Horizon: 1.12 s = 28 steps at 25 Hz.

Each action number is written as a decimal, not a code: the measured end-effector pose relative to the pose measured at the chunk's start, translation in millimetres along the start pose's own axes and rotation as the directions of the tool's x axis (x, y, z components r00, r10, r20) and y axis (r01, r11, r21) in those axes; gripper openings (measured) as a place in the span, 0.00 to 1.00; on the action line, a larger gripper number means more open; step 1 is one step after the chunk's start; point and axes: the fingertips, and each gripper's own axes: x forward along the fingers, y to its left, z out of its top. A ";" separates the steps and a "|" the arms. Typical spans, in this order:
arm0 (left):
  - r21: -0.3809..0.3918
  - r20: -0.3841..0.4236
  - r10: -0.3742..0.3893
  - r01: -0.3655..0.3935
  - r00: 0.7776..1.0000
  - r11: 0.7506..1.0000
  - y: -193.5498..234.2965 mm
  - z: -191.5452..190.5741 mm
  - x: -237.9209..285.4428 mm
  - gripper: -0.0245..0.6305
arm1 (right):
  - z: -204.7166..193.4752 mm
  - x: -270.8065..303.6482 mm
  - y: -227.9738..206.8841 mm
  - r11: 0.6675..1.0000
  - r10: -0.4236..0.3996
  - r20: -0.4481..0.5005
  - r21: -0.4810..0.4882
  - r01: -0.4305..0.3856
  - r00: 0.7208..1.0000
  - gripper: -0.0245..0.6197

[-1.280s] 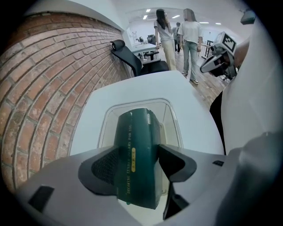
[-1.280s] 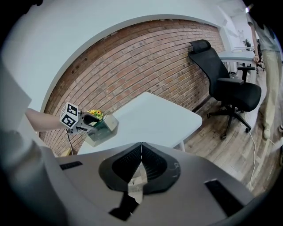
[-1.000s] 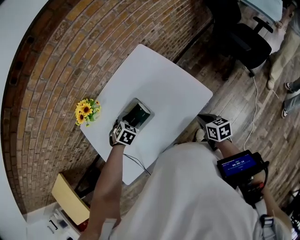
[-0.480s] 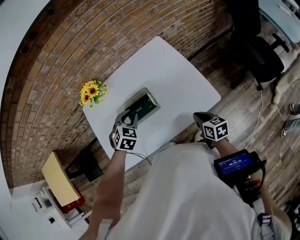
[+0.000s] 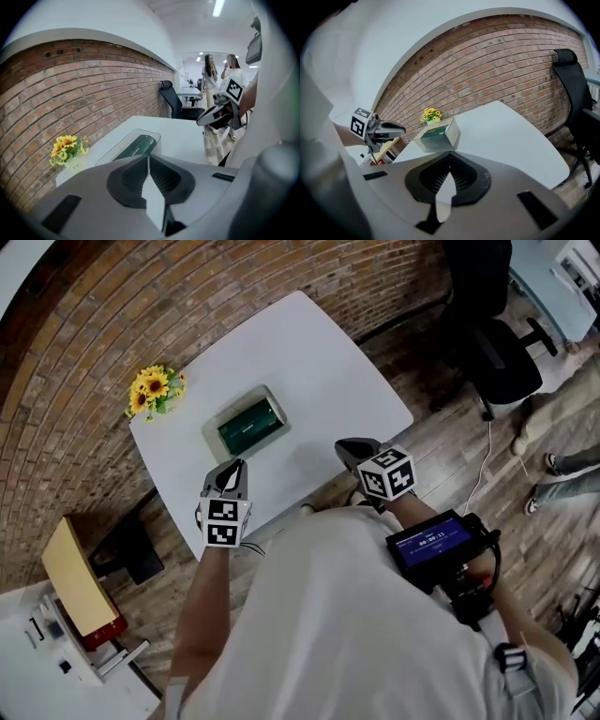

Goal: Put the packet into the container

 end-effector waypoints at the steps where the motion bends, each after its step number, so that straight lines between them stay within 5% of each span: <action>1: -0.038 0.019 -0.001 0.002 1.000 0.999 -2.2 -2.8 -3.0 0.07 | 1.8 1.2 4.7 1.000 0.009 0.009 -0.008 -0.009 1.000 0.05; 9: -0.241 0.081 -0.059 0.077 0.995 0.967 -30.7 -30.9 -12.5 0.06 | 5.0 -0.1 34.9 0.993 0.066 0.027 -0.102 -0.063 0.997 0.05; 28: -0.233 0.065 -0.106 0.118 0.992 0.965 -50.5 -35.9 -4.9 0.06 | -5.6 -10.0 41.1 0.993 0.063 0.031 -0.106 -0.059 0.998 0.05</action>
